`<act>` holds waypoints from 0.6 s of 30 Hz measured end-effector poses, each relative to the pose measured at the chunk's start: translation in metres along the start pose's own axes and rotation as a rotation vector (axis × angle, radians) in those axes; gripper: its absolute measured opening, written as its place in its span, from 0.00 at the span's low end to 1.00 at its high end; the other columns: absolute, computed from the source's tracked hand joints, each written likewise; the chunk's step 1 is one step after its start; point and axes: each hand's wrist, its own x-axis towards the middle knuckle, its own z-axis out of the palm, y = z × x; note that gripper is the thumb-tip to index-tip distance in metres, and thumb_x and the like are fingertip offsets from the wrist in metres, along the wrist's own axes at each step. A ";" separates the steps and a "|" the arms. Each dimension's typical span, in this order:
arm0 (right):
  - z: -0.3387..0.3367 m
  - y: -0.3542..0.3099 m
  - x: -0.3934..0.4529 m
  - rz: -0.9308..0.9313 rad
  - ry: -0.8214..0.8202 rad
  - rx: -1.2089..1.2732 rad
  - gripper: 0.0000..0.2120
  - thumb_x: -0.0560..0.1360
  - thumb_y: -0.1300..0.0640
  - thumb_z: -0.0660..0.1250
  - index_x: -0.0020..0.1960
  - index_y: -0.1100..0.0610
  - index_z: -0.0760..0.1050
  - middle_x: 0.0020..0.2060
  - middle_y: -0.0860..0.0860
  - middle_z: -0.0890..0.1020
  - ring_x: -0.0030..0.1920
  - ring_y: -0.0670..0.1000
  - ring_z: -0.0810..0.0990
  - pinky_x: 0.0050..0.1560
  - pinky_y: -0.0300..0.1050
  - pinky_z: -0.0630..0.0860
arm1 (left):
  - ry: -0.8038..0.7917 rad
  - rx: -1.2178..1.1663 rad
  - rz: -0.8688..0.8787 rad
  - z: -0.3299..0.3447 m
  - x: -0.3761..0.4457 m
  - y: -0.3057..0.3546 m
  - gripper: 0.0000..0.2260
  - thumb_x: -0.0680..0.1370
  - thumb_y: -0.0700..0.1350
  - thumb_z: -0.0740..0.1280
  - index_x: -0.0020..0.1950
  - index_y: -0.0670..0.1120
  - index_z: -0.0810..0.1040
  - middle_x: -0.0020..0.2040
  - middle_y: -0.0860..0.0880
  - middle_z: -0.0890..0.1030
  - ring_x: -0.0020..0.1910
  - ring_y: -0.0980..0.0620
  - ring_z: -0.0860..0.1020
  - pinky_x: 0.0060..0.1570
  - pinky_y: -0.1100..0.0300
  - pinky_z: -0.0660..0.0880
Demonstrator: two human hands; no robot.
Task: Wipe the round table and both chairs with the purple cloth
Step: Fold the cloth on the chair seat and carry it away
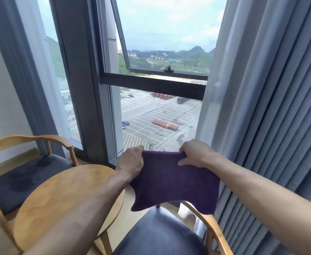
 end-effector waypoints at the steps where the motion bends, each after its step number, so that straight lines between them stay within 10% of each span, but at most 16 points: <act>1: 0.001 0.008 0.001 0.026 -0.029 0.005 0.13 0.71 0.44 0.73 0.47 0.53 0.80 0.40 0.51 0.78 0.45 0.55 0.77 0.41 0.44 0.69 | 0.014 0.042 0.034 -0.001 0.002 -0.002 0.09 0.83 0.44 0.55 0.53 0.46 0.75 0.49 0.44 0.83 0.47 0.39 0.80 0.47 0.48 0.78; 14: 0.034 0.082 0.024 0.111 -0.029 0.118 0.13 0.71 0.48 0.74 0.53 0.51 0.79 0.45 0.51 0.79 0.47 0.55 0.78 0.45 0.45 0.74 | -0.243 0.156 0.327 -0.030 0.058 -0.029 0.22 0.72 0.68 0.66 0.41 0.50 0.71 0.35 0.54 0.73 0.36 0.51 0.74 0.31 0.62 0.64; 18: 0.040 0.089 0.028 0.068 -0.053 0.143 0.08 0.73 0.49 0.72 0.44 0.51 0.75 0.40 0.50 0.78 0.44 0.55 0.77 0.44 0.46 0.74 | -0.307 0.196 0.387 -0.034 0.069 -0.031 0.12 0.74 0.60 0.72 0.43 0.52 0.77 0.37 0.57 0.74 0.39 0.53 0.75 0.36 0.61 0.68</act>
